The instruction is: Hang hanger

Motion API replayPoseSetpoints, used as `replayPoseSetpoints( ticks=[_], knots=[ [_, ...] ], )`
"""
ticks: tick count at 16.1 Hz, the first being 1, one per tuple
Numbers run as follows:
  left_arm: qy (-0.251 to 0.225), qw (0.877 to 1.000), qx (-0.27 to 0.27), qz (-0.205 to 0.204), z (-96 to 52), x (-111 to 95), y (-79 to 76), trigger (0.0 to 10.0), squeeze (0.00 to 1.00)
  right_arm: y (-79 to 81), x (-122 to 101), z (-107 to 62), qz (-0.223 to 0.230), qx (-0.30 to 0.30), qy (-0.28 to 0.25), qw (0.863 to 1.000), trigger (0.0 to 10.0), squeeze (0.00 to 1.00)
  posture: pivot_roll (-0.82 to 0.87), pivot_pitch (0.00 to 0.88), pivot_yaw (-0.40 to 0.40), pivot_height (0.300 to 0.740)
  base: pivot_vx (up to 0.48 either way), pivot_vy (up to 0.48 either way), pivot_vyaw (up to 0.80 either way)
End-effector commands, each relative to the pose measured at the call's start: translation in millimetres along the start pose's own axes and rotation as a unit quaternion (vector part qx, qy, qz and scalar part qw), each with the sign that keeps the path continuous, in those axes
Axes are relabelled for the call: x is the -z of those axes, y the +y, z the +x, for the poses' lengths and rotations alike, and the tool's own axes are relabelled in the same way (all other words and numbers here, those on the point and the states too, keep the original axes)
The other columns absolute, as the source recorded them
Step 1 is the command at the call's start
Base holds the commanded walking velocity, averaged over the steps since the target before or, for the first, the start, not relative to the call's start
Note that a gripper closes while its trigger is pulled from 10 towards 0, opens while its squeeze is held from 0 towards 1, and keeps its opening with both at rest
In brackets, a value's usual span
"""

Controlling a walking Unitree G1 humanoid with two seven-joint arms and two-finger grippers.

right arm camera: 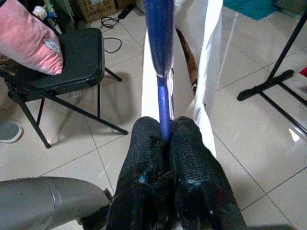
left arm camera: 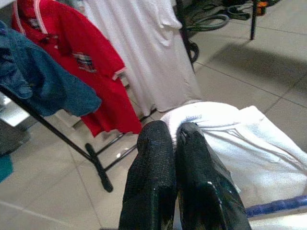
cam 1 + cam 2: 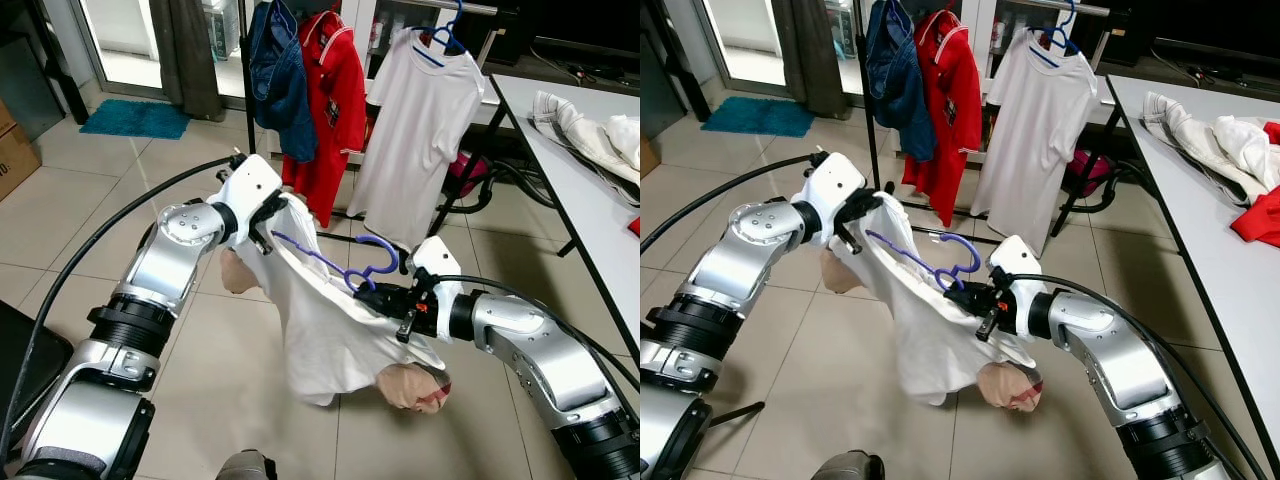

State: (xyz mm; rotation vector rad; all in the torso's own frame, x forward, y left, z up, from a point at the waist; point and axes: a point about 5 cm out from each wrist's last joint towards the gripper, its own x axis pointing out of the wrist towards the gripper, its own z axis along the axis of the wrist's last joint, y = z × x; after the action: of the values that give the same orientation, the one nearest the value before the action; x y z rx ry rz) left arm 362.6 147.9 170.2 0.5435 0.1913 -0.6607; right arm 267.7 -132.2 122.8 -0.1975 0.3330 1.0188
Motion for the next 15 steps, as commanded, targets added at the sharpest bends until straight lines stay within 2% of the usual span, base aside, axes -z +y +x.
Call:
replayPoseSetpoints(
  ticks=[1,5,6,7,8,10,12,15],
  knots=[
    [-0.017,1.0,0.017,0.005,2.9,-10.8,0.4,0.0,0.0,0.6,-6.5,-1.8,-0.022,-0.003,-0.008,1.0,10.0,0.0,0.04,0.0,-0.049,0.74,0.0,0.0,0.0],
    [-0.007,0.997,0.078,-0.004,7.7,0.8,-7.8,0.0,0.0,5.3,-13.2,-1.6,-0.02,-0.025,-0.031,0.999,10.0,0.0,0.04,0.0,-0.05,0.74,0.0,0.0,0.0],
    [-0.011,0.994,0.106,-0.009,10.3,4.2,-15.1,0.6,0.0,6.0,-15.0,-1.8,-0.019,-0.031,-0.038,0.999,10.0,0.0,0.04,0.0,-0.051,0.74,0.0,0.0,0.0],
    [-0.014,0.993,0.113,-0.015,11.8,4.4,-17.8,1.5,0.0,6.5,-15.3,-2.0,-0.018,-0.033,-0.039,0.999,10.0,0.0,0.04,0.0,-0.052,0.74,0.0,0.0,0.0],
    [-0.015,0.993,0.118,-0.018,13.1,4.9,-19.9,1.8,0.0,6.7,-15.1,-2.1,-0.018,-0.034,-0.039,0.998,10.0,0.0,0.04,0.0,-0.053,0.74,0.0,0.0,0.0],
    [-0.03,0.99,0.135,-0.029,17.0,1.5,-24.1,0.0,0.0,8.8,-13.9,-2.6,-0.018,-0.041,-0.036,0.998,10.0,0.0,0.03,0.0,-0.053,0.74,0.0,0.0,0.0],
    [-0.037,0.99,0.137,-0.02,20.3,-5.2,-21.0,0.0,0.0,11.2,-10.8,-2.9,-0.02,-0.048,-0.025,0.998,10.0,0.0,0.03,0.0,-0.054,0.74,0.0,0.0,0.0],
    [-0.055,0.992,0.11,-0.031,23.4,-14.9,-12.9,0.0,0.0,12.9,-6.4,-2.3,-0.021,-0.051,-0.013,0.998,10.0,0.0,0.03,0.0,-0.054,0.74,0.0,0.0,0.0]
  ],
)
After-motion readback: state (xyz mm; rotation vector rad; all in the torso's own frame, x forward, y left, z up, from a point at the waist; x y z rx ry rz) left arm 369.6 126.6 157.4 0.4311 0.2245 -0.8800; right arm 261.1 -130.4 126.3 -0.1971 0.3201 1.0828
